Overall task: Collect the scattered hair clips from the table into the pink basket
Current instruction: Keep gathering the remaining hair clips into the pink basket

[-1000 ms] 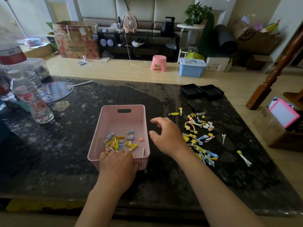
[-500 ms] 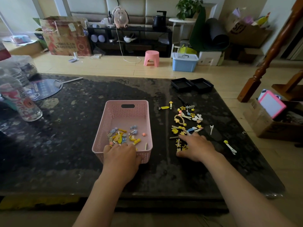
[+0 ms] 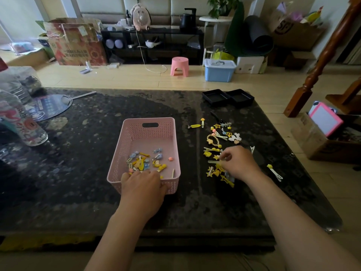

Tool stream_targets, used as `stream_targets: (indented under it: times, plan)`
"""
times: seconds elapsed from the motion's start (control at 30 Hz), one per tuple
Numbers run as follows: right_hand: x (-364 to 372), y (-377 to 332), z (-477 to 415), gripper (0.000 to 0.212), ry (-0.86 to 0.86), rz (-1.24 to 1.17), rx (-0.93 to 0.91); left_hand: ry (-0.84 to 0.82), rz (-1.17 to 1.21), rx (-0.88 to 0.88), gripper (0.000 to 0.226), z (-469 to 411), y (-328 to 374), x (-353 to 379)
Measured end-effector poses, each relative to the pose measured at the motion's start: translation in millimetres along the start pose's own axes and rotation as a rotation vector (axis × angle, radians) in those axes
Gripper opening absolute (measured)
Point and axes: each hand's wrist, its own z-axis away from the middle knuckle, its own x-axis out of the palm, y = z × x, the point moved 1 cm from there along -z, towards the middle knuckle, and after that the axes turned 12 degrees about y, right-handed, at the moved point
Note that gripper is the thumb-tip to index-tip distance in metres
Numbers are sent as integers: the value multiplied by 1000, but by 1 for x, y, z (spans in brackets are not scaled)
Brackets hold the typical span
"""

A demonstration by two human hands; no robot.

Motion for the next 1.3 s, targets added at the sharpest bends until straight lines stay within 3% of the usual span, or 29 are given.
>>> stream_targets:
  times: [0.2,0.37,0.5,0.6,0.7,0.77,0.9,1.03,1.3]
  plan:
    - [-12,-40,1,13,73,-491,65,1,12,-6,33,0,-1,4]
    - [-10,-99,13,11,112,-771,-4,10,0,-8,35,1,0,4]
    - [10,-131,32,20,-98,-869,-134,15,4,-4,34,3,0,4]
    - [19,-134,38,25,-228,-771,-217,27,-6,-2,35,3,-1,4]
    - [12,-114,28,30,-87,-616,-217,16,14,-6,33,2,-2,4]
    - [8,-90,14,42,-13,-310,-226,10,18,-5,32,1,-2,4]
    - [13,-42,11,76,-164,261,-17,-6,21,-6,33,0,-2,3]
    - [27,-25,25,92,-154,384,120,-26,23,-16,33,1,-1,1]
    - [26,-25,17,25,-173,171,187,-20,18,-14,33,2,-1,1]
